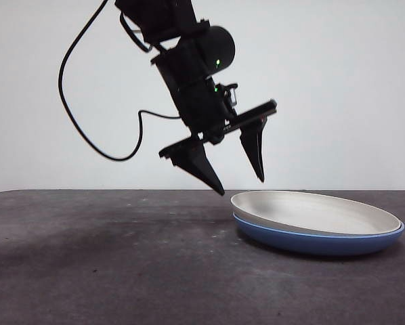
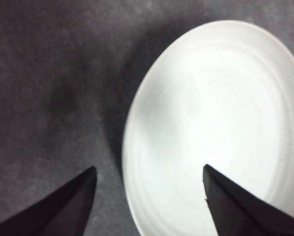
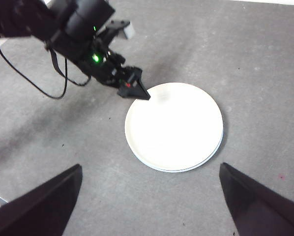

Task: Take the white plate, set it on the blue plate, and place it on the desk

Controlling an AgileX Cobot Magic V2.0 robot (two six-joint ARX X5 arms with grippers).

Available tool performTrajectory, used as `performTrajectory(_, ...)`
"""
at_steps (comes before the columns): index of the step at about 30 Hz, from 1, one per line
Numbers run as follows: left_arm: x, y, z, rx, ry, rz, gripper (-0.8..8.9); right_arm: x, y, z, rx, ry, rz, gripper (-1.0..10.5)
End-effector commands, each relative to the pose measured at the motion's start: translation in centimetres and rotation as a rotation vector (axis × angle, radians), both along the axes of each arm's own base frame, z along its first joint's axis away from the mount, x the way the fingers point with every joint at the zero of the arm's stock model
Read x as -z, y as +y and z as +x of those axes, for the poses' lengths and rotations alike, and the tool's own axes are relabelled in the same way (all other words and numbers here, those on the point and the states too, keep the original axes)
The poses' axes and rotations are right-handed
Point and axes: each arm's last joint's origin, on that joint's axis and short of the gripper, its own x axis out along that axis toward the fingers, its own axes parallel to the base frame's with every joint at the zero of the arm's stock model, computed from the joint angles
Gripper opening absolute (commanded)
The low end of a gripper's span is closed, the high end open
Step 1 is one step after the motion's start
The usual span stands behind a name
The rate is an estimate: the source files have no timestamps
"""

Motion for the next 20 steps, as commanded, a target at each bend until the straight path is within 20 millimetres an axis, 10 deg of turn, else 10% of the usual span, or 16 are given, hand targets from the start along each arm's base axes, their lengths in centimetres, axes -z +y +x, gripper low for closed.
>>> performTrajectory(1, -2.5, -0.3, -0.3, 0.056, -0.071, -0.02, 3.52, -0.5, 0.0, -0.1, 0.018, -0.019, 0.0, 4.5)
performTrajectory(12, -14.6, 5.7, -4.6, 0.043, -0.285, -0.124, 3.51, -0.2, -0.2, -0.2, 0.064, 0.011, -0.036, 4.5)
performTrajectory(20, -20.0, 10.7, -9.2, 0.045, -0.393, -0.097, 3.47, -0.1, -0.2, -0.2, 0.064, 0.017, -0.037, 4.5)
